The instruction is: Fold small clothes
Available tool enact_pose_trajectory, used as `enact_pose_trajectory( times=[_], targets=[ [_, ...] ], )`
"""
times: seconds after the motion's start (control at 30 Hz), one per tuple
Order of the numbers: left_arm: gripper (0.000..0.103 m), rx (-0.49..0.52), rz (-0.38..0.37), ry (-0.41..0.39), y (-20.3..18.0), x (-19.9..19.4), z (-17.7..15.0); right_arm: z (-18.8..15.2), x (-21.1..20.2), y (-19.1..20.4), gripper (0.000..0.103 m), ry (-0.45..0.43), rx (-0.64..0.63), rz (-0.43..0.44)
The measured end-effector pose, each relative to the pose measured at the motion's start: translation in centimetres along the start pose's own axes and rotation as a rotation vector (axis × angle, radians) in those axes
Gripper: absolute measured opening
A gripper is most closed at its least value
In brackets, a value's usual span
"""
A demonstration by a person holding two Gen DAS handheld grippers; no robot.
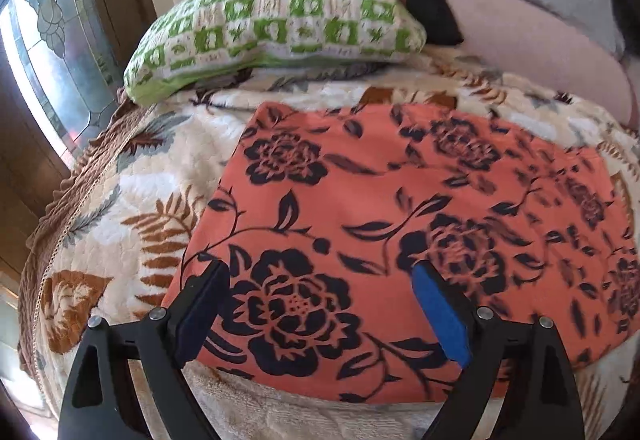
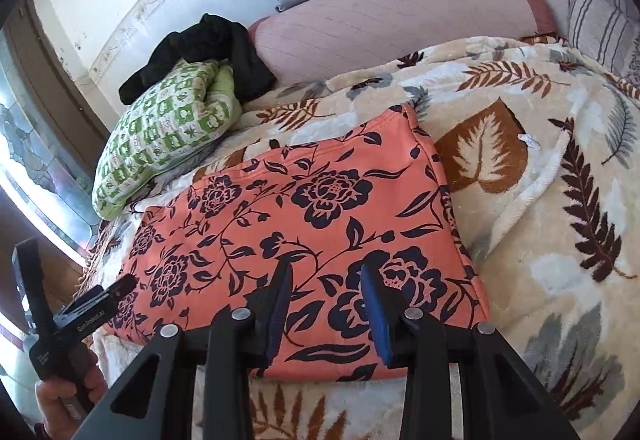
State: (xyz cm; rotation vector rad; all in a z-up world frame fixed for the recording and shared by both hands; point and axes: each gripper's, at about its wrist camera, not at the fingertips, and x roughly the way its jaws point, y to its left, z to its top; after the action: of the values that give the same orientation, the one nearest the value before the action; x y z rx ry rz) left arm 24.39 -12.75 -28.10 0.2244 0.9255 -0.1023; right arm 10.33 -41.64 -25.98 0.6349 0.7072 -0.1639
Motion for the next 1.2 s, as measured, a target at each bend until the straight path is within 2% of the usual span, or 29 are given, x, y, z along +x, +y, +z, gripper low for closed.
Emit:
enact_pose_trajectory(
  times=[0.03, 0.07, 0.13, 0.2, 0.23, 0.3, 0.37, 0.4, 0.43, 0.47, 0.5, 0.53, 0.57, 0.6, 0.67, 0.77, 0.8, 0.87, 0.93, 0.97, 1.0, 1.07, 1.1, 1.2],
  targets=[
    [0.094, 0.021, 0.023, 0.042, -0.1, 1.4, -0.3, 0.0, 0.8, -0.4, 0.039, 0.016, 0.013, -0.015],
    [0.099, 0.033, 0.027, 0.038, -0.1, 1.9, -0.5, -0.2, 1.9, -0.8, 0.039, 0.051, 0.017, -0.035],
    [0.100, 0.061, 0.037, 0.020, -0.3, 1.6, -0.4, -0.9, 4.9, -1.8, 0.040, 0.183, 0.031, -0.063],
    [0.100, 0.068, 0.013, 0.002, 0.1, 0.6, -0.1, -0.7, 4.6, -1.4, 0.039, 0.155, 0.016, -0.070],
    [0.100, 0.043, -0.002, -0.039, 0.7, -0.4, 0.1, -0.4, 4.3, -1.0, 0.039, 0.159, 0.006, -0.074],
    [0.100, -0.005, -0.040, -0.145, 2.2, -2.9, 0.7, 0.1, 2.6, -0.6, 0.039, 0.081, 0.019, -0.021],
    [0.100, -0.012, -0.035, -0.181, 3.2, -3.9, 1.2, 0.4, 1.3, 0.0, 0.039, 0.020, -0.005, -0.026],
    [0.100, -0.013, -0.005, -0.158, 3.6, -3.3, 1.2, 0.3, 1.3, 0.1, 0.039, 0.016, -0.019, -0.044],
    [0.100, -0.015, 0.027, -0.098, 4.0, -2.0, 1.2, 0.2, 2.0, 0.1, 0.039, 0.051, -0.025, -0.053],
    [0.100, -0.026, 0.051, -0.007, 4.6, -0.4, 1.0, -0.3, 3.5, -0.1, 0.043, 0.136, -0.023, -0.059],
    [0.099, -0.056, 0.041, 0.072, 5.4, 0.8, 0.6, -1.0, 5.3, -0.4, 0.043, 0.246, -0.017, -0.061],
    [0.099, -0.110, -0.006, 0.094, 6.5, 0.8, 0.3, -1.3, 4.9, -0.3, 0.043, 0.200, -0.028, -0.070],
    [0.099, -0.169, -0.049, 0.079, 7.7, 0.0, 0.1, -1.1, 4.1, 0.2, 0.044, 0.169, -0.039, -0.075],
    [0.099, -0.219, -0.074, 0.045, 8.9, -1.2, 0.0, -0.9, 3.5, 0.8, 0.045, 0.182, -0.039, -0.056],
    [0.099, -0.278, -0.080, 0.004, 10.8, -3.0, -0.2, -0.9, 2.1, 1.3, 0.045, 0.161, 0.000, 0.061],
    [0.099, -0.330, -0.026, -0.031, 13.0, -4.8, -1.8, -1.5, 0.1, 2.9, 0.045, 0.080, -0.042, 0.096],
    [0.099, -0.354, -0.029, -0.021, 13.7, -5.0, -2.5, -1.8, -0.4, 3.4, 0.045, 0.057, -0.056, 0.120],
    [0.099, -0.432, -0.125, 0.006, 15.1, -4.9, -3.9, -2.3, -1.3, 4.6, 0.045, 0.036, -0.081, 0.166],
    [0.090, -0.481, -0.199, 0.014, 15.2, -4.9, -4.9, -2.8, -1.8, 5.7, 0.045, 0.022, -0.110, 0.184],
    [0.079, -0.482, -0.242, 0.017, 14.9, -4.7, -5.0, -3.0, -1.9, 6.2, 0.045, 0.016, -0.122, 0.185],
    [0.056, -0.486, -0.312, 0.020, 14.4, -4.3, -5.1, -3.1, -1.9, 6.7, 0.045, 0.010, -0.131, 0.188],
    [0.028, -0.513, -0.437, 0.057, 13.3, -3.1, -5.2, -3.3, -1.7, 7.0, 0.045, 0.005, -0.136, 0.201],
    [0.028, -0.529, -0.473, 0.080, 12.8, -2.4, -5.4, -3.3, -1.5, 7.3, 0.044, 0.007, -0.138, 0.202],
    [0.029, -0.553, -0.483, 0.112, 10.9, -1.1, -5.7, -3.8, -0.3, 7.7, 0.041, 0.027, -0.149, 0.199]
  ],
)
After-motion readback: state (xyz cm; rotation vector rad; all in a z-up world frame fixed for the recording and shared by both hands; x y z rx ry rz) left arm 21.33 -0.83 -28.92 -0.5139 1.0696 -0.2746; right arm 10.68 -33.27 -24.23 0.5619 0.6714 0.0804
